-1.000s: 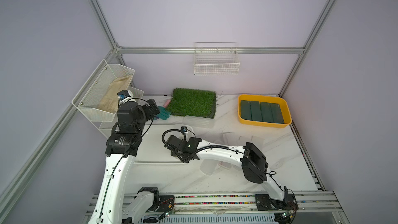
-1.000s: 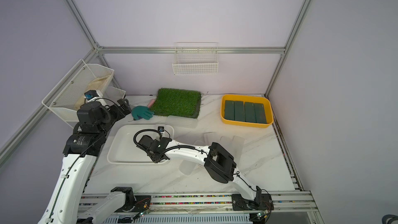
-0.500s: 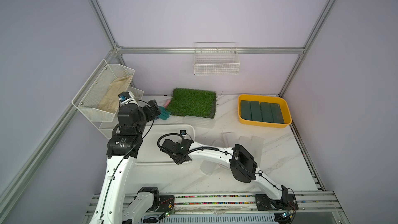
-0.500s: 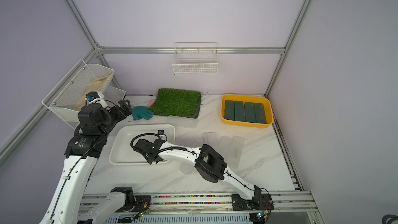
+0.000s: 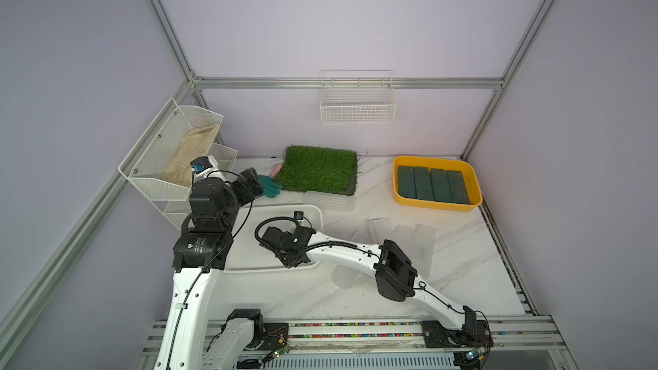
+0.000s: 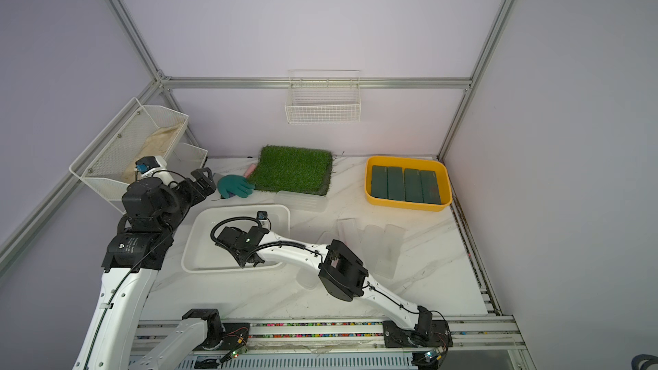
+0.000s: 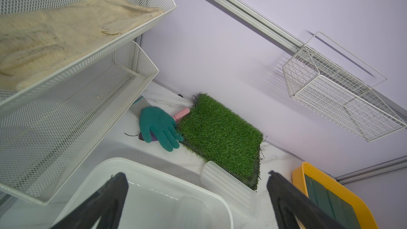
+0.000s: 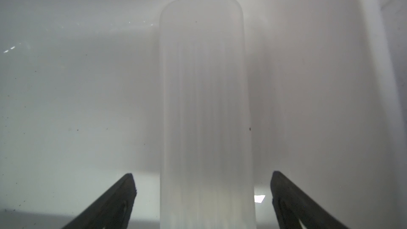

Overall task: Place the pencil cases by color into the storage box
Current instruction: Place the pencil case at the storage box, then pick up the pencil case from the center of the board.

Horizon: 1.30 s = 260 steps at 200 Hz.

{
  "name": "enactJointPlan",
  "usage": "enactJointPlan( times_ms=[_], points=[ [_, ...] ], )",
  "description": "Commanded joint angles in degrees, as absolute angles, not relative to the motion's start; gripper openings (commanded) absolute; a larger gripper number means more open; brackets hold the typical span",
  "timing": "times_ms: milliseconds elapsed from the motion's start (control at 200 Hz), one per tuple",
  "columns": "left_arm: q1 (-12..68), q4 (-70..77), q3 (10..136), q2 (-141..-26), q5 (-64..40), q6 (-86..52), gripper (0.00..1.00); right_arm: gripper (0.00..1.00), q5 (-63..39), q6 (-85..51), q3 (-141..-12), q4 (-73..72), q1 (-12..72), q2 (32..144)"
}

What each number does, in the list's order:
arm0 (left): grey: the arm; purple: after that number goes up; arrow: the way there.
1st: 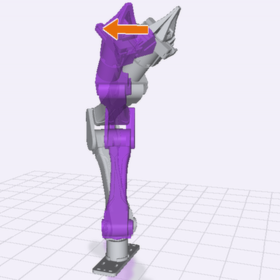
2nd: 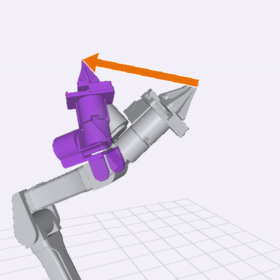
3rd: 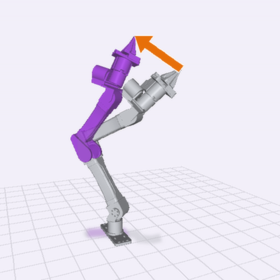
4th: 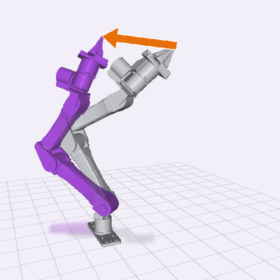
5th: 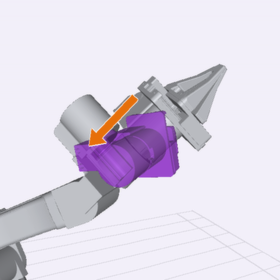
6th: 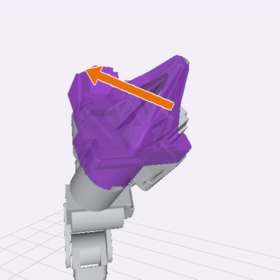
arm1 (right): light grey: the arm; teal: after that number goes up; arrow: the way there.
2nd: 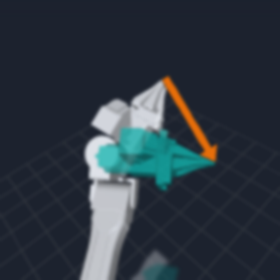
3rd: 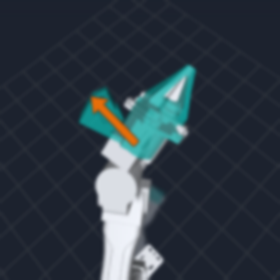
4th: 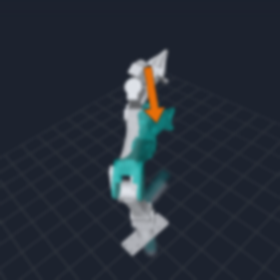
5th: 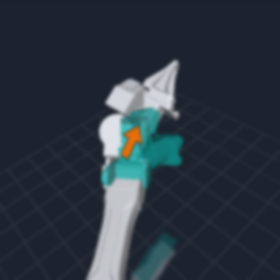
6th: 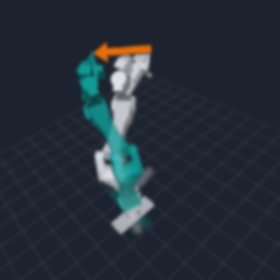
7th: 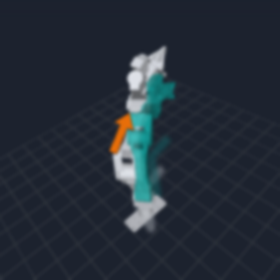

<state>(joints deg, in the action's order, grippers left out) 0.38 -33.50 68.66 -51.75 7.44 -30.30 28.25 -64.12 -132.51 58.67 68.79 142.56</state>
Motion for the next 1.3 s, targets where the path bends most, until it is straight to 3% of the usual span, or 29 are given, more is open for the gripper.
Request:
enactJointPlan(
  times_ms=[0,175,385,565,680,875,1035,1295],
  points=[
    [-0.27,-33.05,70.3,-51.46,6.46,-28.92,1.0,0.97,31.63,-64.3,-131.05,58.27,68.97,135.65],
    [-0.76,-33.95,71.93,-51.87,5.76,-27.87,1.0,0.97,31.54,-58.72,-118.75,46.54,68.96,123.13],
    [-0.7,-33.7,71.19,-53.59,1.28,-26.96,1.0,0.97,32.94,-50.1,-109.89,44.25,66.42,110.91],
    [0.51,-30.86,66.5,-53.98,-7.0,-25.5,1.0,0.97,8.49,-31.25,-92.67,30.41,50.8,100.42],
    [4.52,-28.25,61.93,-52.9,-7.01,-24.37,1.0,0.97,-0.62,-15.99,-89.0,29.7,42.88,100.27],
    [15.31,-25.57,56.15,-51.31,-3.44,-21.6,1.0,0.97,3.77,7.73,-87.21,29.16,41.13,105.13],
    [20.6,-23.98,52.06,-48.99,-3.53,-18.02,1.0,0.97,-1.89,16.51,-86.68,23.98,37.32,109.5],
    [22.38,-22.97,48.3,-48.29,-9.96,-8.96,1.0,0.97,-12.35,26.02,-90.65,20.95,31.51,116.23]
  ],
)
